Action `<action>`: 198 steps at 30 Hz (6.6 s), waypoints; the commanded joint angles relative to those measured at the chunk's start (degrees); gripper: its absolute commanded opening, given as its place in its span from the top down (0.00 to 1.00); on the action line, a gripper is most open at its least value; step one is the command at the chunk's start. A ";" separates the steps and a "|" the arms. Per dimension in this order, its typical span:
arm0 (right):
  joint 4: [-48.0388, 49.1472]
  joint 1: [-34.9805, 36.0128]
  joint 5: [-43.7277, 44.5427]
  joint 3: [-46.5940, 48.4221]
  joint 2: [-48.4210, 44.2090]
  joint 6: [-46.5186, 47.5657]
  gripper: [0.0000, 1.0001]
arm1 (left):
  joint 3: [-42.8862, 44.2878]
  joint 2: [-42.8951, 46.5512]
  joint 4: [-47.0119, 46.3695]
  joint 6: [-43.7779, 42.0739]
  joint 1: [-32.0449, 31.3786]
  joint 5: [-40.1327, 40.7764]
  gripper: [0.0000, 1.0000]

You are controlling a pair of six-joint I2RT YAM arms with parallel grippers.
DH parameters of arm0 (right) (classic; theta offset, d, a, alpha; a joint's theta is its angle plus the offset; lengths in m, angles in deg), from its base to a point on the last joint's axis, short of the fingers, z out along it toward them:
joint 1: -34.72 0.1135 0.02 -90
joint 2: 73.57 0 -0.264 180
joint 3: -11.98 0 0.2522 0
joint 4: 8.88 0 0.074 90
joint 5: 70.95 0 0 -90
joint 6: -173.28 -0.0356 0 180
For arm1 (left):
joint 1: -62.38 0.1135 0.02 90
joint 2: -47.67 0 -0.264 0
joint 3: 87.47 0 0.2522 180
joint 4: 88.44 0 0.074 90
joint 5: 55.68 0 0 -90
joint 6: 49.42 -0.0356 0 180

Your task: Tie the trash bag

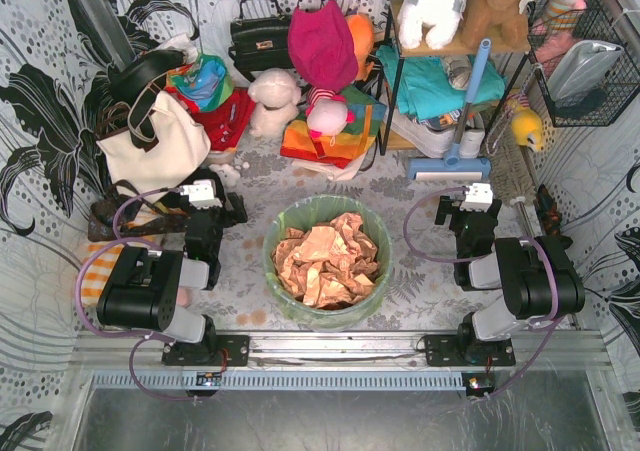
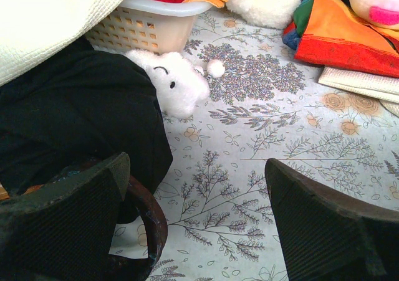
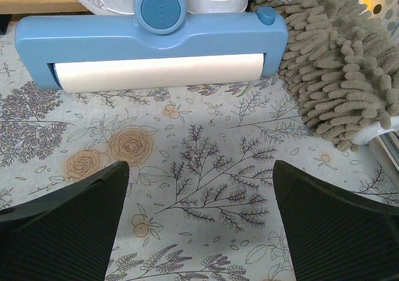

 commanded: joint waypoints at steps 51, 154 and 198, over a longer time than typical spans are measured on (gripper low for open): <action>-116.75 -0.19 -34.53 63.25 -25.34 -13.97 0.09 | 59.51 33.27 112.64 27.78 -6.38 -0.18 0.02; -114.04 32.15 -16.47 69.25 -15.86 -42.14 0.90 | 87.64 3.89 133.61 16.72 -29.70 2.14 0.57; -82.74 31.98 -18.08 20.98 -37.64 -56.57 0.44 | 72.23 19.60 129.34 23.90 -28.70 -7.21 0.63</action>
